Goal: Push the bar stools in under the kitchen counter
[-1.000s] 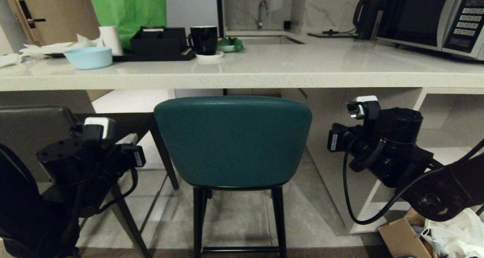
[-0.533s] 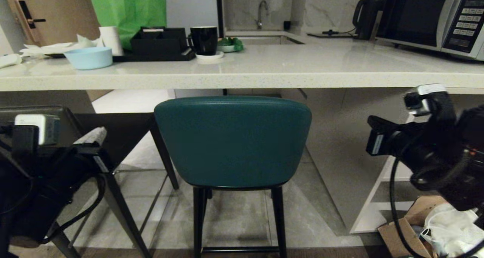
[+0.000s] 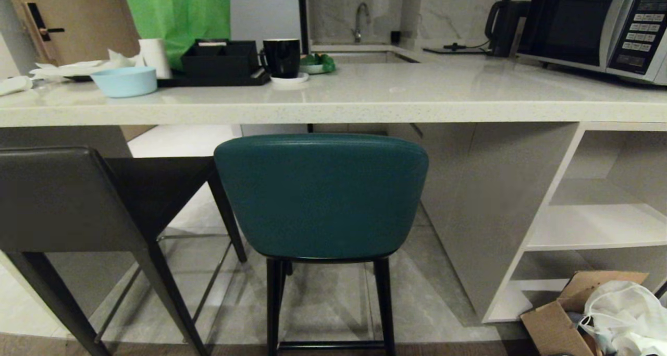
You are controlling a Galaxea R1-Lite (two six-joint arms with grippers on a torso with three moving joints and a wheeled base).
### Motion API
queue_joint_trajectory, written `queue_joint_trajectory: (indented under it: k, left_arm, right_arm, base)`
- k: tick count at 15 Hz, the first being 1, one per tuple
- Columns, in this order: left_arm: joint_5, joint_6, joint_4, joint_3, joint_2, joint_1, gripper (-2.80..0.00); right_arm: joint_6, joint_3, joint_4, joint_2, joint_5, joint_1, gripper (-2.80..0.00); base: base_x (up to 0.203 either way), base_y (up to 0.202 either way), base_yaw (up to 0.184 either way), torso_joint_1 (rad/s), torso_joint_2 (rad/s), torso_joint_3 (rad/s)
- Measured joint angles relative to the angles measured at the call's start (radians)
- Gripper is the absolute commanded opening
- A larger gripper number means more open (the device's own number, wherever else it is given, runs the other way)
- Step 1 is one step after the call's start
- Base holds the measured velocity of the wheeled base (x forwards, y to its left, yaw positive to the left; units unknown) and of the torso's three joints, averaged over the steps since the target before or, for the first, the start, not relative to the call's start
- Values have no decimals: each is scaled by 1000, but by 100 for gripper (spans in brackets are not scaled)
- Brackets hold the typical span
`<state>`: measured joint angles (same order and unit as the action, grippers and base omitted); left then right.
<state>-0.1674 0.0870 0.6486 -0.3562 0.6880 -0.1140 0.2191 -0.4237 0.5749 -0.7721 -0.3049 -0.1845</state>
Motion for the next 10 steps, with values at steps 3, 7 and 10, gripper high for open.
queue_joint_trajectory:
  k: [3, 7, 10]
  left_arm:
    - [4, -4, -338, -54, -245, 85, -280]
    - [40, -7, -580, 25, -462, 117, -280]
    - [107, -6, -685, 109, -591, 120, -280]
  right_arm:
    - [2, 1, -227, 250, 10, 65, -280]
    - [-18, 24, -569, 562, 119, 143, -280]
    - [-57, 91, -818, 711, 275, 170, -280]
  base:
    - [0, 0, 0, 0, 0, 0]
    - [0, 0, 0, 0, 0, 0]
    - [0, 0, 0, 0, 0, 0]
